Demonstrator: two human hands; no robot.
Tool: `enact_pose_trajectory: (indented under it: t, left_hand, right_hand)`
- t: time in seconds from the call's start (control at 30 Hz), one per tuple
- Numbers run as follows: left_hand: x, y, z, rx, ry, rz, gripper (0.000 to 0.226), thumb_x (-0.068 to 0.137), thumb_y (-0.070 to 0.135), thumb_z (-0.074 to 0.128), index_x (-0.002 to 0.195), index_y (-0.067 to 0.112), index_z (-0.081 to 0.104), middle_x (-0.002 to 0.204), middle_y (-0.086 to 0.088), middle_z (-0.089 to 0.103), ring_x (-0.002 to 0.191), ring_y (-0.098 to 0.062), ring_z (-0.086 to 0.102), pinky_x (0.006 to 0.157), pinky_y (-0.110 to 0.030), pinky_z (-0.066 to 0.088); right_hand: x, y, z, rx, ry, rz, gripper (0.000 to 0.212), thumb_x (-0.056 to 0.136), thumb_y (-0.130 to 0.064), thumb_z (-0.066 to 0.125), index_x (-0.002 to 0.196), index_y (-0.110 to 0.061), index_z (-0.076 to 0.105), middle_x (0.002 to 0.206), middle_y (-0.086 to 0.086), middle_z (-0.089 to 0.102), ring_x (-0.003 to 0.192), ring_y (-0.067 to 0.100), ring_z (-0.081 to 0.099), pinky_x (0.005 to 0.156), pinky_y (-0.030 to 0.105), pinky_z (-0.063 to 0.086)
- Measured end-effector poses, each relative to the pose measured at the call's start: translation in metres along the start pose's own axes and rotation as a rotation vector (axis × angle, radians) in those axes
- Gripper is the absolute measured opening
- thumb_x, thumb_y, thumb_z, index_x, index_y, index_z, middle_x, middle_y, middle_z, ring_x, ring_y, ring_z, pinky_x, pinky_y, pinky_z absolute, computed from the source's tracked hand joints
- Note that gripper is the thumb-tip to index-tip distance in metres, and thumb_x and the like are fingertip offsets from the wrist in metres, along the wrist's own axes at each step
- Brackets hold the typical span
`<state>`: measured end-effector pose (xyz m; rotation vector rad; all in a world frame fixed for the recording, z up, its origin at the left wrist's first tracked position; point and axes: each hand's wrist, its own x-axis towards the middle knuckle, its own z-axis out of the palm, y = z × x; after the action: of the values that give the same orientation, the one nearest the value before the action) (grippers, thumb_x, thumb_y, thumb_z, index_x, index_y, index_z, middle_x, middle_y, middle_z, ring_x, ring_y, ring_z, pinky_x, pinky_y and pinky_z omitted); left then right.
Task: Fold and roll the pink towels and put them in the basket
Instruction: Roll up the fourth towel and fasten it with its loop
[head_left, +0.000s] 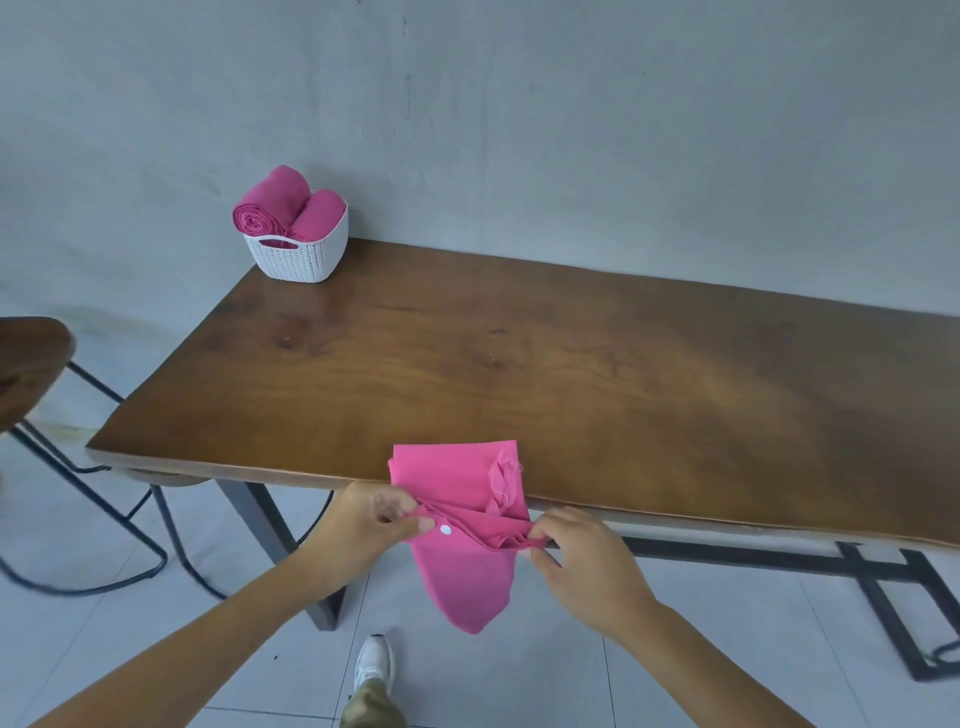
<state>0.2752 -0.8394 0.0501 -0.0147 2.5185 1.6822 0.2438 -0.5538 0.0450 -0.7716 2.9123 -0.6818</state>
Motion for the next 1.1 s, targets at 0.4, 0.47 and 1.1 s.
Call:
enact_pose_trajectory:
  t: [0.4, 0.47, 1.1]
  left_hand:
    - [0.001, 0.086, -0.032, -0.078, 0.203, 0.24, 0.018, 0.092, 0.015, 0.074, 0.081, 0.001, 0.071, 0.085, -0.003, 0.077, 0.086, -0.023, 0.073, 0.089, -0.044, 0.058]
    - [0.002, 0.094, -0.034, -0.073, 0.241, 0.265, 0.014, 0.09, 0.017, 0.075, 0.082, 0.005, 0.074, 0.085, -0.001, 0.076, 0.084, -0.019, 0.072, 0.087, -0.041, 0.057]
    - [0.016, 0.068, -0.006, 0.066, 0.344, 0.247, 0.02, 0.077, 0.03, 0.088, 0.072, 0.019, 0.072, 0.069, 0.008, 0.068, 0.065, -0.007, 0.06, 0.064, -0.018, 0.049]
  right_hand:
    - [0.019, -0.054, -0.1, 0.132, 0.29, -0.057, 0.016, 0.091, -0.025, 0.069, 0.079, -0.025, 0.059, 0.084, -0.015, 0.062, 0.089, 0.006, 0.057, 0.08, 0.026, 0.045]
    - [0.02, -0.057, -0.108, 0.124, 0.299, -0.064, 0.014, 0.093, -0.029, 0.067, 0.081, -0.025, 0.06, 0.087, -0.016, 0.063, 0.09, 0.005, 0.056, 0.081, 0.026, 0.045]
    - [0.027, -0.018, -0.076, -0.3, 0.323, -0.132, 0.022, 0.101, -0.031, 0.05, 0.082, -0.022, 0.056, 0.081, -0.009, 0.055, 0.063, 0.012, 0.045, 0.057, 0.027, 0.036]
